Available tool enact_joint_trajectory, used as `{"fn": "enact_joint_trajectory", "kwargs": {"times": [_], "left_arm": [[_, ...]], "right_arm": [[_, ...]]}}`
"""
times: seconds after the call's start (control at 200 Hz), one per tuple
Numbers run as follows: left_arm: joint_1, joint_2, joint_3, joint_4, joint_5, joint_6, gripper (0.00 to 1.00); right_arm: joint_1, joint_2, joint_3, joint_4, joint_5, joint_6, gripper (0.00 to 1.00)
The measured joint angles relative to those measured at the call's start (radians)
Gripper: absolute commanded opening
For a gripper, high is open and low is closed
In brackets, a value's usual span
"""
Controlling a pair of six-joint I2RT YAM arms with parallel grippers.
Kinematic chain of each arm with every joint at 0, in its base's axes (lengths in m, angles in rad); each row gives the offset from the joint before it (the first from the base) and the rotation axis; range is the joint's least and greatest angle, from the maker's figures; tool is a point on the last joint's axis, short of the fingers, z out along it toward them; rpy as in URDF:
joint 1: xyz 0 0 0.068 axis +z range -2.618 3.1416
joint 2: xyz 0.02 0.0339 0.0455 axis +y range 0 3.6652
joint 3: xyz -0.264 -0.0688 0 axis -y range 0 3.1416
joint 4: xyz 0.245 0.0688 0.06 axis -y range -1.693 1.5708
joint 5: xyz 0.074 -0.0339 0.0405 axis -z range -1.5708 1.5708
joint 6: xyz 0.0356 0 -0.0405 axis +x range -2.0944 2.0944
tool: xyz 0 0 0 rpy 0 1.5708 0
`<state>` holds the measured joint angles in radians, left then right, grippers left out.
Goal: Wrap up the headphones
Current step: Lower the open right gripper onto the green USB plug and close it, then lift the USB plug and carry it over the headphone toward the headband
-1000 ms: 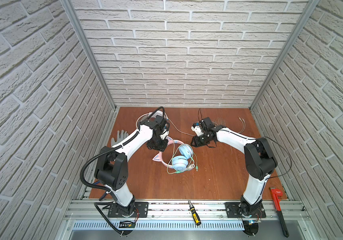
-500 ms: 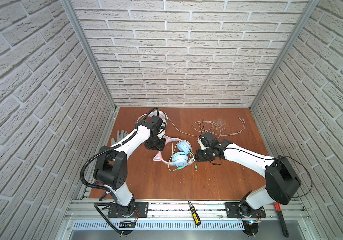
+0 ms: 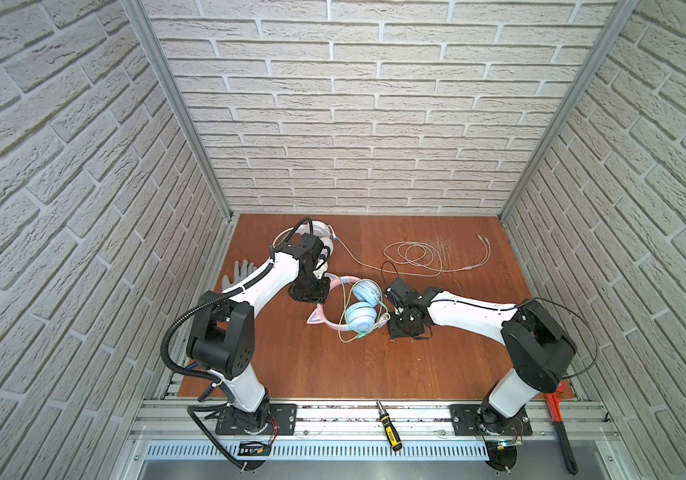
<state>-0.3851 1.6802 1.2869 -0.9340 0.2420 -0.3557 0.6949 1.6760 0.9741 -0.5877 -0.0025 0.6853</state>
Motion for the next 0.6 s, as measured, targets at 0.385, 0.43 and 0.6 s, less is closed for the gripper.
{"fn": "enact_joint_trajectory", "kwargs": {"times": [0.385, 0.43, 0.6], "left_arm": [[0.006, 0.000, -0.017, 0.013, 0.001, -0.018, 0.00], [0.006, 0.000, -0.017, 0.014, 0.001, -0.021, 0.00], [0.014, 0.001, -0.017, 0.016, 0.001, -0.027, 0.00]], "right_arm": [[0.039, 0.045, 0.032, -0.030, 0.016, 0.015, 0.35], [0.040, 0.051, 0.040, -0.037, 0.021, 0.014, 0.32], [0.040, 0.060, 0.050, -0.047, 0.035, 0.003, 0.19]]}}
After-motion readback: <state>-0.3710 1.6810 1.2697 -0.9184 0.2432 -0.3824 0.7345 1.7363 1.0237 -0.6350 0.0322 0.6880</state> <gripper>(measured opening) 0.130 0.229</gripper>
